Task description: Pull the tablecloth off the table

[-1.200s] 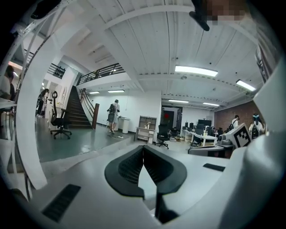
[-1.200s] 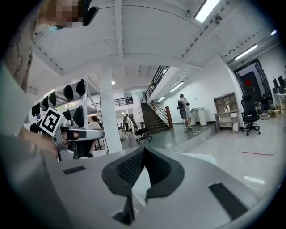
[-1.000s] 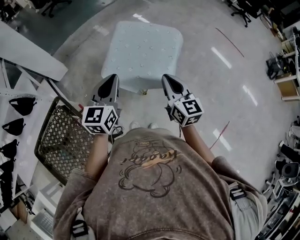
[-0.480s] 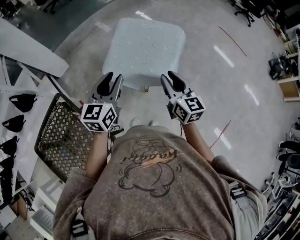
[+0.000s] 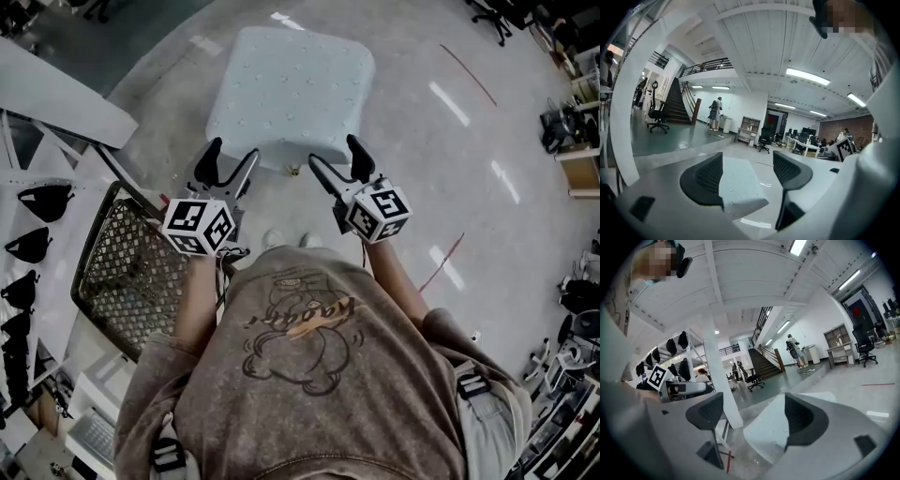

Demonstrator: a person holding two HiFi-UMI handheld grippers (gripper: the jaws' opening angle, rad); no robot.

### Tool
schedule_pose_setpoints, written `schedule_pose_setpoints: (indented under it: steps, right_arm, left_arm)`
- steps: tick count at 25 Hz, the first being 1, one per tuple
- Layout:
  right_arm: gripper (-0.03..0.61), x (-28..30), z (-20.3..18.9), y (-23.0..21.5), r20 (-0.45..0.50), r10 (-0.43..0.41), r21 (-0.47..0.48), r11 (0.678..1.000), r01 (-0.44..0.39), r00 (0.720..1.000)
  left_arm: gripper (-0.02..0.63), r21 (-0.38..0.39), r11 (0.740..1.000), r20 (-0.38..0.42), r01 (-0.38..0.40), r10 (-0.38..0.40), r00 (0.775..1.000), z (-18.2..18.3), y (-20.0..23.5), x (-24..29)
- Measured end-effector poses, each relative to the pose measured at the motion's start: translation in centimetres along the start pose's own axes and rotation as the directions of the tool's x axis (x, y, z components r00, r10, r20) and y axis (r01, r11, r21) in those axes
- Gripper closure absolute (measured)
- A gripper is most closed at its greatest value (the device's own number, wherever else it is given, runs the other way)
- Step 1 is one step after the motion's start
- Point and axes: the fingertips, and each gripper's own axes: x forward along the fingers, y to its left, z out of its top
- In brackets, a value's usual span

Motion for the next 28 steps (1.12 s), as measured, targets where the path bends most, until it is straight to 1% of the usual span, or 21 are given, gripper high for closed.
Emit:
schedule_pose_setpoints:
  steps: [3,6,12,19,25,28]
  right_arm:
    - [0.15,0.1,-0.8,-0.2,-0.009,0.004,0.026,1.0,-0.003,1.0]
    - [0.135,0.3,-1.6,-0.1,-0.022,0.015,0.043,0.999,-0.014,1.0]
    - [0.132,0.9,-4.2,-0.6,-0.071,0.026,0.073,0.997,-0.021,0.997]
    - [0.133,0.8,-7.6,-3.2,-0.131,-0.014,0.109,0.994,0.028,0.991]
    - [0.133,1.8,-10.9,-4.5,-0.164,-0.014,0.128,0.991,0.035,0.986]
    - [0.133,2.2,-12.8,-5.0,-0.183,-0.014,0.143,0.989,0.041,0.983]
  left_arm:
    - [0.284,-0.034,0.999,-0.013,0.012,-0.012,1.0,-0.9,0.5,0.4]
    - [0.281,-0.051,0.999,-0.038,0.011,-0.013,0.999,-1.9,1.3,0.8]
    - [0.279,-0.079,0.997,-0.101,-0.002,-0.006,0.995,-4.8,3.0,2.1]
    - [0.281,-0.106,0.994,-0.152,-0.028,0.011,0.988,-8.1,4.3,3.4]
    - [0.281,-0.138,0.989,-0.181,-0.049,0.023,0.983,-11.6,5.7,4.6]
    - [0.281,-0.14,0.989,-0.202,-0.056,0.026,0.979,-13.5,6.1,5.2]
